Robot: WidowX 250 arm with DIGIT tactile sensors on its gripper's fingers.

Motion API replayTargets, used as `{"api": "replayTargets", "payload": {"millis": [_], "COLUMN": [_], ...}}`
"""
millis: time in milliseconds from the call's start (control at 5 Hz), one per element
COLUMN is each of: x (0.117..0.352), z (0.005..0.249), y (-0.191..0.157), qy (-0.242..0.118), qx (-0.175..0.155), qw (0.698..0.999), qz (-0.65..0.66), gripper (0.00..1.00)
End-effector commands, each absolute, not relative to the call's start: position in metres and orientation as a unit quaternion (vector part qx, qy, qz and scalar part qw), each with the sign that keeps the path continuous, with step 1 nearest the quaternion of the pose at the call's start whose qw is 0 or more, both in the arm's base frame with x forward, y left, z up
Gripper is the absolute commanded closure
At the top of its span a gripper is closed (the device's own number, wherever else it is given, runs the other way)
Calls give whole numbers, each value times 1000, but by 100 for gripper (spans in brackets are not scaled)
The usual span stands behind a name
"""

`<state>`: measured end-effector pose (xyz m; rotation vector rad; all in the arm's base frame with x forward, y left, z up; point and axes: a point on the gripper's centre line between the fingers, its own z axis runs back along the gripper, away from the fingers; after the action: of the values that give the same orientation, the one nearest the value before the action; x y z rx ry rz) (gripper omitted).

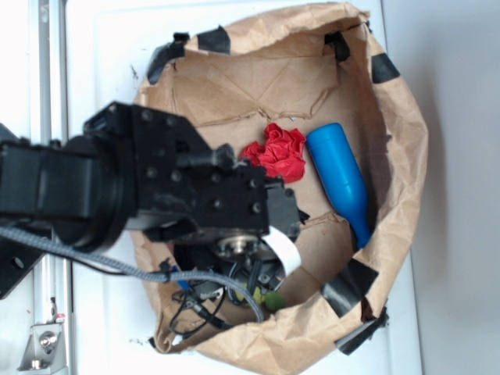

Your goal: Grab the green animal.

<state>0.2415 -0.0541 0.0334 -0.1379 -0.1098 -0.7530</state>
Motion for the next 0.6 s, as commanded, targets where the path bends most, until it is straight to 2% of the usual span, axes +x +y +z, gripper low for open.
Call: {"api": "replayTargets", "payload": {"millis": [0, 400], "x": [233, 236], "z": [33, 37], "y": [-67, -63], "qy": [-72, -83], "qx": [-63, -61], "qw": [927, 930], "qz": [-363, -354], "gripper": [100, 100]}}
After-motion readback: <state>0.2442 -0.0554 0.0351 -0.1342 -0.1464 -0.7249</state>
